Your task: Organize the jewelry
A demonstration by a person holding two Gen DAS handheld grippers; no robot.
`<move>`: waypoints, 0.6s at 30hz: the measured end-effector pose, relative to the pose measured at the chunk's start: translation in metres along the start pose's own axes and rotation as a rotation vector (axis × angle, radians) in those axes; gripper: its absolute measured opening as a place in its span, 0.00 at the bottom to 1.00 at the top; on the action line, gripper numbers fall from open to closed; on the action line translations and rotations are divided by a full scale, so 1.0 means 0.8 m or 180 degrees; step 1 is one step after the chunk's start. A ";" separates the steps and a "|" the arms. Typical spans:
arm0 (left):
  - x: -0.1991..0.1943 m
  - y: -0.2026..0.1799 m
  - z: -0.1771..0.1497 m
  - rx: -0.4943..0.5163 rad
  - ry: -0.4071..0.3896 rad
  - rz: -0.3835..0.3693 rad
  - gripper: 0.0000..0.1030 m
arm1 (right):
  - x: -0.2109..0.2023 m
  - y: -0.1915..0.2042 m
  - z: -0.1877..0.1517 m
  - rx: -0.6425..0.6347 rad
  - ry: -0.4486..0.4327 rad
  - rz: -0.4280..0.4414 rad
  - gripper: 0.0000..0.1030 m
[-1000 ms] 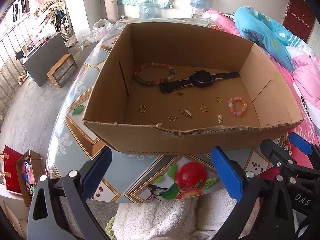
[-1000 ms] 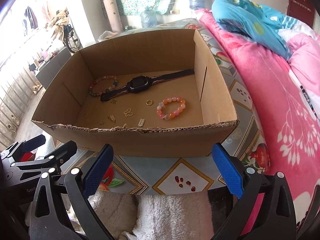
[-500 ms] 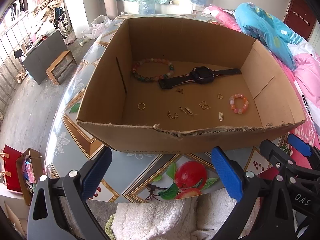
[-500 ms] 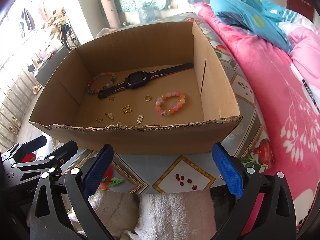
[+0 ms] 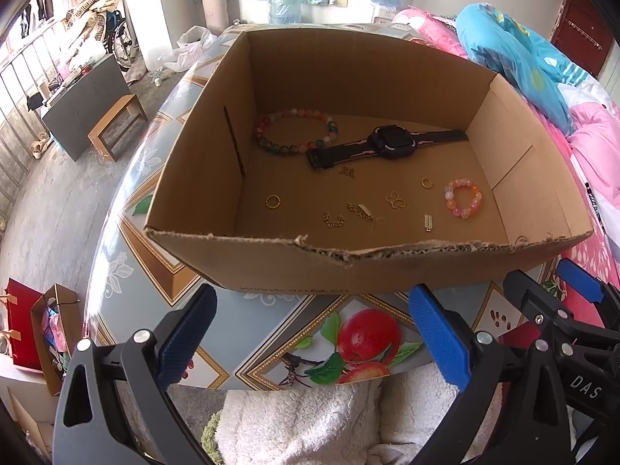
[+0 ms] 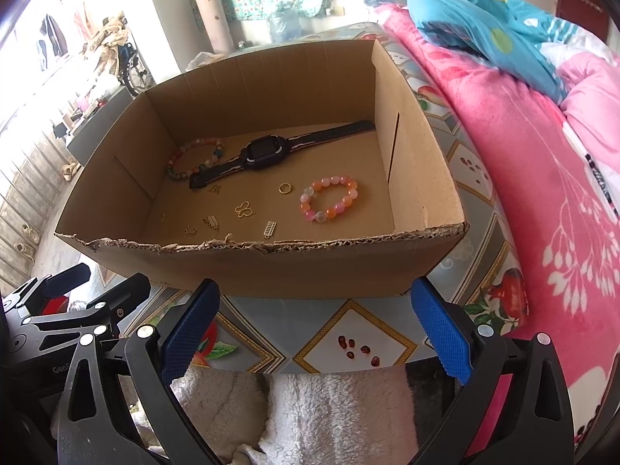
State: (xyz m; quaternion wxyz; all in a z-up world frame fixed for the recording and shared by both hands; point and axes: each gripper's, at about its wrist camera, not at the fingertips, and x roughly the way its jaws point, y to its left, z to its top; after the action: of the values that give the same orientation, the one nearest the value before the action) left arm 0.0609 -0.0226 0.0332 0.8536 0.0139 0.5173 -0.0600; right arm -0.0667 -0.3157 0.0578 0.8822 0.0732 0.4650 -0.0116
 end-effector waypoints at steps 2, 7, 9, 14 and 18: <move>0.001 0.000 -0.001 -0.0005 0.0004 -0.0003 0.94 | 0.000 0.000 0.000 0.0000 -0.0001 -0.0004 0.92; 0.001 0.000 -0.002 -0.0006 0.0005 -0.0001 0.94 | 0.000 0.000 0.000 0.0004 0.0003 0.0001 0.92; 0.001 0.001 -0.002 -0.0008 0.0008 -0.0005 0.94 | 0.000 0.001 0.000 0.0005 0.0003 -0.0002 0.92; 0.001 0.001 -0.003 -0.0010 0.0004 -0.0004 0.94 | -0.001 0.001 0.000 0.0002 -0.0001 -0.0005 0.92; 0.001 0.000 -0.002 -0.0010 0.0009 -0.0005 0.94 | -0.001 0.001 0.000 0.0001 -0.0001 -0.0005 0.92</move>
State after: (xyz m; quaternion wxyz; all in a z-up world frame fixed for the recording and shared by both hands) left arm 0.0598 -0.0222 0.0314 0.8528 0.0123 0.5186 -0.0598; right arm -0.0668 -0.3154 0.0584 0.8822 0.0730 0.4650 -0.0123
